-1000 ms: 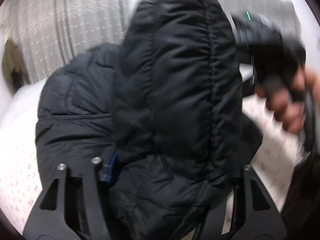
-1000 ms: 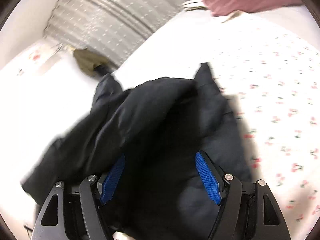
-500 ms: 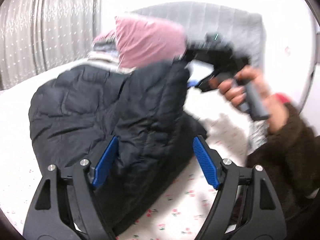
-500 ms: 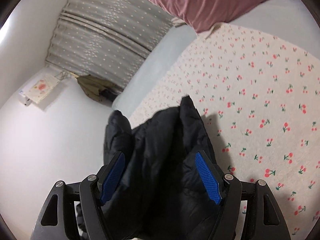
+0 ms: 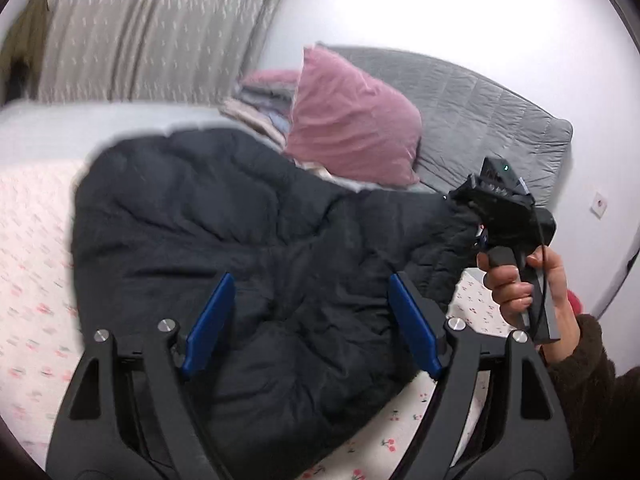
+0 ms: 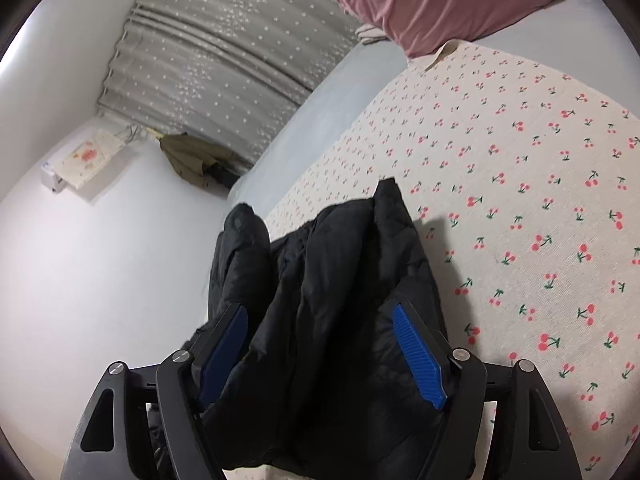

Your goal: Fold large clothes

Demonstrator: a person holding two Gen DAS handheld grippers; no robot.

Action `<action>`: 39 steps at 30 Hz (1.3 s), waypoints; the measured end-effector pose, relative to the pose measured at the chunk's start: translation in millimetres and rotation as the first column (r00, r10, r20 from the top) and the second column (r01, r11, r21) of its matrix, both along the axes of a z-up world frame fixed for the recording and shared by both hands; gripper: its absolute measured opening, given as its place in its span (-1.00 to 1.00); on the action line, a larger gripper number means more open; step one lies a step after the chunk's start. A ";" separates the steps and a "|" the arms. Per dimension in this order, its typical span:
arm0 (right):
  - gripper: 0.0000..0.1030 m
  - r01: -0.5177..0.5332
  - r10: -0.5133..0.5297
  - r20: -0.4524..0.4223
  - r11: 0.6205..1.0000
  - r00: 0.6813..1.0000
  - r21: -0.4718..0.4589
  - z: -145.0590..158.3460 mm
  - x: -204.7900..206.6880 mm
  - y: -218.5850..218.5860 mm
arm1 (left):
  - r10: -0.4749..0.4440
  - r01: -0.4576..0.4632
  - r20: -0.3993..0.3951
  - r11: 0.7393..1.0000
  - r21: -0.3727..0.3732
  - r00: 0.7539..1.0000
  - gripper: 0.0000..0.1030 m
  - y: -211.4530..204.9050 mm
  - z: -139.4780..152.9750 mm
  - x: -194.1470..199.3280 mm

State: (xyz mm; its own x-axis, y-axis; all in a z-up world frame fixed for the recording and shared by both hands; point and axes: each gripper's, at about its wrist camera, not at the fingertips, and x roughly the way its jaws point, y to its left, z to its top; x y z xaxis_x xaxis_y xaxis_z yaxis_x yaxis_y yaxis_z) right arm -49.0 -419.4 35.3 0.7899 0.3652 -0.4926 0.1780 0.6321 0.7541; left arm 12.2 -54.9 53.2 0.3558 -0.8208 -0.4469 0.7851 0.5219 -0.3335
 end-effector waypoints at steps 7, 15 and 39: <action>0.56 -0.033 0.033 -0.008 0.999 0.999 0.021 -2.7 1.6 0.1 | -0.137 0.141 -0.057 0.986 0.090 0.989 0.52 -37.4 -28.7 -13.9; 0.60 -0.059 0.060 -0.053 0.998 0.997 0.016 -4.2 19.3 19.3 | -0.194 0.203 -0.095 0.974 0.100 0.976 0.52 -33.5 -30.6 -21.3; -0.81 -0.205 0.178 -0.106 0.908 0.978 -0.366 23.7 1.6 84.0 | -0.052 0.045 -0.139 0.998 -0.054 0.989 0.52 -4.8 0.6 9.7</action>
